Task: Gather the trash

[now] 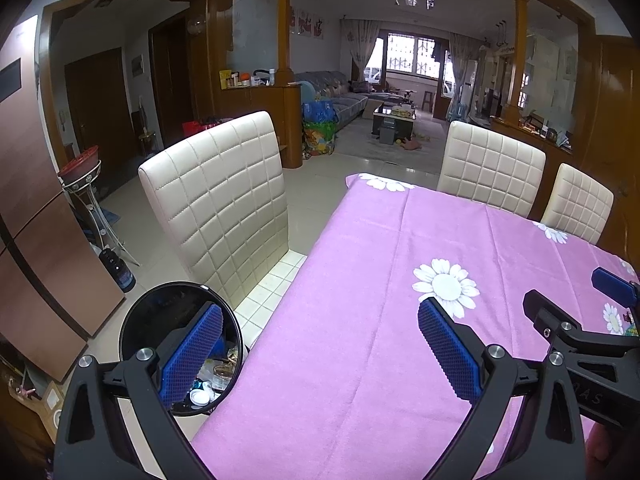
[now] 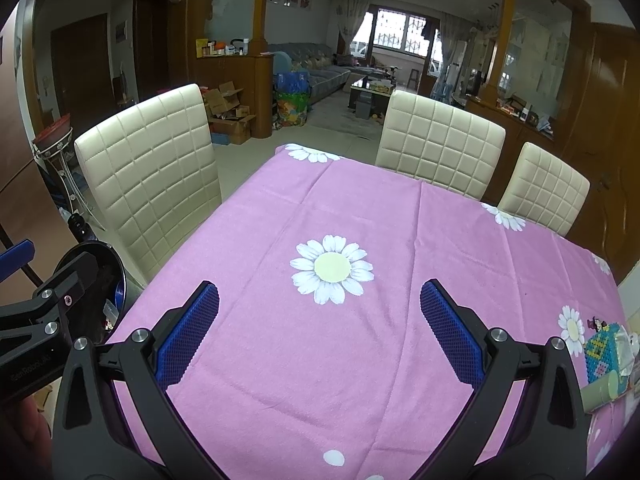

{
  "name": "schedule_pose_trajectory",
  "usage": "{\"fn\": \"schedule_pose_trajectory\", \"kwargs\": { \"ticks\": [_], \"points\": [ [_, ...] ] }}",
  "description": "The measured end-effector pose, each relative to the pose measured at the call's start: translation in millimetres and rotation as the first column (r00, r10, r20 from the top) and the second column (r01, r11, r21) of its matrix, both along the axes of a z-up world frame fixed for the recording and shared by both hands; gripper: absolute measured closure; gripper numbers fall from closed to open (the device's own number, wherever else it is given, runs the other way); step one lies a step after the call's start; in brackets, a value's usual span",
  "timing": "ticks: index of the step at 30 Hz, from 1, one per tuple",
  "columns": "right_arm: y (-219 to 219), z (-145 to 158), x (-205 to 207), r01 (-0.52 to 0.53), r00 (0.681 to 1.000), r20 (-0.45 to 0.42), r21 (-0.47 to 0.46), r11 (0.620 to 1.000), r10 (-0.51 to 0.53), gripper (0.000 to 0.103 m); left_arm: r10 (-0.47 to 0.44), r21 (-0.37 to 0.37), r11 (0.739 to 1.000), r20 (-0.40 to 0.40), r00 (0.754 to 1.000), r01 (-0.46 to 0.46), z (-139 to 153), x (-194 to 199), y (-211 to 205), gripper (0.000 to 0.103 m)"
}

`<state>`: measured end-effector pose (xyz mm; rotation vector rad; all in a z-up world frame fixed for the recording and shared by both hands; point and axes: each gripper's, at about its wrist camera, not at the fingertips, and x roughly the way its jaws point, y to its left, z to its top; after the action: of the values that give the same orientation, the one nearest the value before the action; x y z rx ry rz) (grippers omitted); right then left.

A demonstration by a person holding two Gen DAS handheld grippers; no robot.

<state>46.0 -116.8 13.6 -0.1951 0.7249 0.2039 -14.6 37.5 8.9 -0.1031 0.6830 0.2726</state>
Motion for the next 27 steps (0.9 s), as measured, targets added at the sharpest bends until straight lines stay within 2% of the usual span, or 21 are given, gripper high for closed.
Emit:
{"fn": "schedule_pose_trajectory", "kwargs": {
  "ticks": [5,12,27],
  "points": [
    [-0.2,-0.2,-0.3,0.002,1.0,0.002,0.0,1.0,-0.002,0.004,-0.004,-0.003,1.0,-0.001,1.0,0.004,-1.7,-1.3,-2.3,0.007],
    [-1.4,0.3,-0.1,0.003,1.0,-0.002,0.001,1.0,-0.003,0.004,0.003,0.029,1.0,0.019,1.0,-0.003,0.7,-5.7,-6.7,0.007],
    [-3.1,-1.1,-0.8,0.012,1.0,-0.01,0.008,1.0,-0.012,0.004,-0.01,0.007,1.0,0.013,1.0,0.01,0.5,-5.8,-6.1,0.007]
  ]
}}
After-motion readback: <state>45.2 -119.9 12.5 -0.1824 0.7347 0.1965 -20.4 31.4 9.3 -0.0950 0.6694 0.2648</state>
